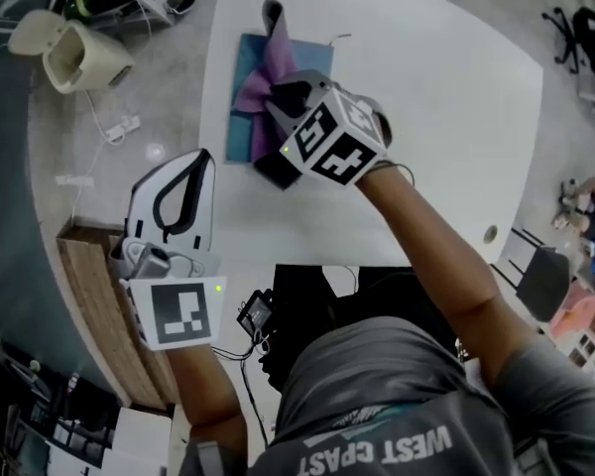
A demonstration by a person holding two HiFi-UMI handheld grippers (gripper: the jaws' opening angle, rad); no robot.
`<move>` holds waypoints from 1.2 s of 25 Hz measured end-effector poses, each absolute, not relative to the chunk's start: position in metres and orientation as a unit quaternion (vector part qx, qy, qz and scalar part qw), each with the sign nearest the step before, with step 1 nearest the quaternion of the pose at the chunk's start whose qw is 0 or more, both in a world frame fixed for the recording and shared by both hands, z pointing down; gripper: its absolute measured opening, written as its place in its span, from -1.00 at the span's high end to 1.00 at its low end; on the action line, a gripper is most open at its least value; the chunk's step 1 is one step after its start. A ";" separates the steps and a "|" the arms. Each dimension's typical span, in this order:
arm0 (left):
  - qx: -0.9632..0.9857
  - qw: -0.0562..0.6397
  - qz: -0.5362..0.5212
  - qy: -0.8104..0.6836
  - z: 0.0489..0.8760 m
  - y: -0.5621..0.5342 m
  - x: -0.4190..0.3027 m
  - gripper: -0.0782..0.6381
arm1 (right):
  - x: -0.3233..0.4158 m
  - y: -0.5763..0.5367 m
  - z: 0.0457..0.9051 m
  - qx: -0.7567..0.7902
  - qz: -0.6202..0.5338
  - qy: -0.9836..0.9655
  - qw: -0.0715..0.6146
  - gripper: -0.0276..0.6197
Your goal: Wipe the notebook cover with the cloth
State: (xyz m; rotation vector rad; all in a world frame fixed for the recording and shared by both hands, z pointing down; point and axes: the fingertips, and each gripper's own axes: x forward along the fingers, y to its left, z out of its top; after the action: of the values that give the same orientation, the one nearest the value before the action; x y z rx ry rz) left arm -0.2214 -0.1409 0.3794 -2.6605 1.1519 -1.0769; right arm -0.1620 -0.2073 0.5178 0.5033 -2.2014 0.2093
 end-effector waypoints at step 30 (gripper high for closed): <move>-0.860 0.023 -0.349 0.372 0.383 -0.139 -0.223 0.78 | -0.175 -0.237 0.522 0.209 0.102 -0.885 0.404 0.70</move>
State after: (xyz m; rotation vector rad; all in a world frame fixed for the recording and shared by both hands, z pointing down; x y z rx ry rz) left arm -0.2230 -0.1385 0.3829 -2.6619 1.1501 -1.0811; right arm -0.1751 -0.2375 0.5218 0.5288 -2.2348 0.2575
